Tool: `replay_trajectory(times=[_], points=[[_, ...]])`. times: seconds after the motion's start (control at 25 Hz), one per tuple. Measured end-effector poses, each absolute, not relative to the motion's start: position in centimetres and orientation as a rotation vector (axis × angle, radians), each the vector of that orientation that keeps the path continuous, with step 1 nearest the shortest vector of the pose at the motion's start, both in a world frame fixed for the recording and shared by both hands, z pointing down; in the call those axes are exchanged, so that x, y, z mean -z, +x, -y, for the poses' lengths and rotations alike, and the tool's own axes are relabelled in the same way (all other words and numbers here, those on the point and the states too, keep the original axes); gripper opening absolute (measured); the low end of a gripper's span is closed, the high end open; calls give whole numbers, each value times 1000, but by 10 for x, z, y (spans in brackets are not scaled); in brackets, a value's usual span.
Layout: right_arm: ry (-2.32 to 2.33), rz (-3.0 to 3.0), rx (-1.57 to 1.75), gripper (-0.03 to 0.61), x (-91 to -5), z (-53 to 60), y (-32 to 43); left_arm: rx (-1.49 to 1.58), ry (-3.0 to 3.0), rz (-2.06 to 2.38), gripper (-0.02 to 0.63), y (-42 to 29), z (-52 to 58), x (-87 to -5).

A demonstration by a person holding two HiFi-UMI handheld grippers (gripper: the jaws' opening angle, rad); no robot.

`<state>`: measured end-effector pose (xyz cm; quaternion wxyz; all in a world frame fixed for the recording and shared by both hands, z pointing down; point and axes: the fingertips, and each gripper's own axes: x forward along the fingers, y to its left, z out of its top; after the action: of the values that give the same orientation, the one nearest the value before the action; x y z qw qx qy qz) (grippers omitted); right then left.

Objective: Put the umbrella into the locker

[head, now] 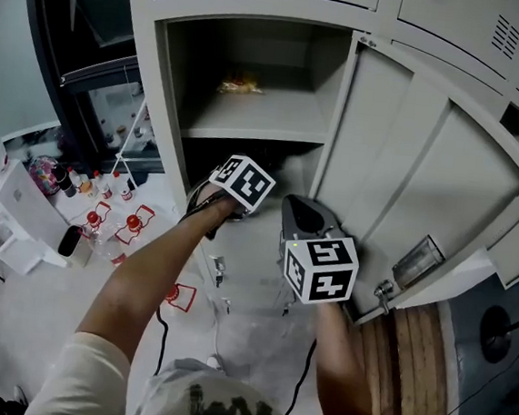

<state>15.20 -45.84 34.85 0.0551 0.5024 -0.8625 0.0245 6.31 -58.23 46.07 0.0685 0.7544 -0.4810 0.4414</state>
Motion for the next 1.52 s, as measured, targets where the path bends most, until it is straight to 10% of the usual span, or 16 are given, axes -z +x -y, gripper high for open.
replay_trajectory(times=[1.52], points=[[1430, 2604, -139, -5, -366, 443, 151, -844, 2391, 1563, 252, 59, 565, -406]])
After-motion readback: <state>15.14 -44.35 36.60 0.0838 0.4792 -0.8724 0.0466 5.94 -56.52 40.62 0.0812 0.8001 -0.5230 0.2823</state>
